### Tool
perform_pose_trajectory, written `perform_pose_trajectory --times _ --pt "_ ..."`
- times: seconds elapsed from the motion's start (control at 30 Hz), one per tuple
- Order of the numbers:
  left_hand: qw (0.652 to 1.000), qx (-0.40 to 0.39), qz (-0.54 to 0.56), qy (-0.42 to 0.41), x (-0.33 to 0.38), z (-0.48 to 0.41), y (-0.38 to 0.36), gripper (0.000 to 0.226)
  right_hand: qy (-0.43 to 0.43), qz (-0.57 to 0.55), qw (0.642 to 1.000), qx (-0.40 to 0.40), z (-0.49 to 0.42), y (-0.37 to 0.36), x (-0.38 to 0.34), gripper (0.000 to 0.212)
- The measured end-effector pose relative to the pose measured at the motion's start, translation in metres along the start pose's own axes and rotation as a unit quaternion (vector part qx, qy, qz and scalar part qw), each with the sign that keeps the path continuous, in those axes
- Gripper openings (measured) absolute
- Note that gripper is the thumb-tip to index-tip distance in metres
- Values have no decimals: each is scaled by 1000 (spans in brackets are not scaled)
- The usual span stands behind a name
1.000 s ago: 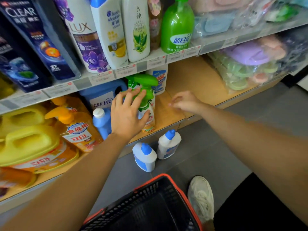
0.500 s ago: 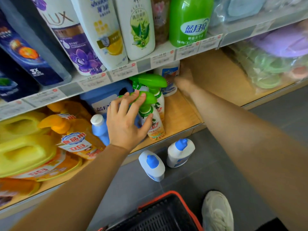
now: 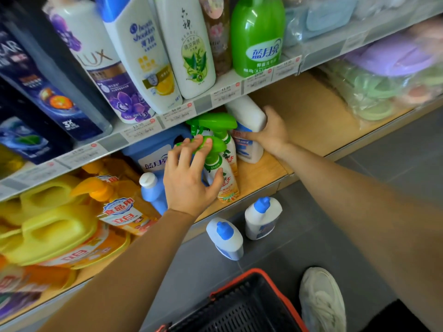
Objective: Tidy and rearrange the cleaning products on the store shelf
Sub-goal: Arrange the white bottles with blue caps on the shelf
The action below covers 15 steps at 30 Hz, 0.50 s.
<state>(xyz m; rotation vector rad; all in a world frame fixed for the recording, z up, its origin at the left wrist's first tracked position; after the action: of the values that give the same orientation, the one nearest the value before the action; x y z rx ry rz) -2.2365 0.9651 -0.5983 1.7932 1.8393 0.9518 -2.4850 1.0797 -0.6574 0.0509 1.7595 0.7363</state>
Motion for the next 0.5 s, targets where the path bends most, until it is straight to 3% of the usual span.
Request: perform_pose_trajectory --times 0.23,0.5 --pt "990 -139 -2 -4 20 -1 12 75 -3 85 995 -61 41 39 -10 71" --pt "953 -301 25 15 35 -14 38 71 48 153 972 -173 92 98 -76 62"
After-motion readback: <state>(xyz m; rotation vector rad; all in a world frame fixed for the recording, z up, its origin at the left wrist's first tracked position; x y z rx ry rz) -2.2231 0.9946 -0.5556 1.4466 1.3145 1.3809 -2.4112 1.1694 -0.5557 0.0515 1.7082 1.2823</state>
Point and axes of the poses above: each hand's wrist, its own z-axis away from the middle knuckle, its own y-axis out of the back of the hand, x = y × z, the point moved 6 cm from there along -z, towards the middle knuckle, and after that the axes turned 2 degrees about -x, right-handed, at the moved point
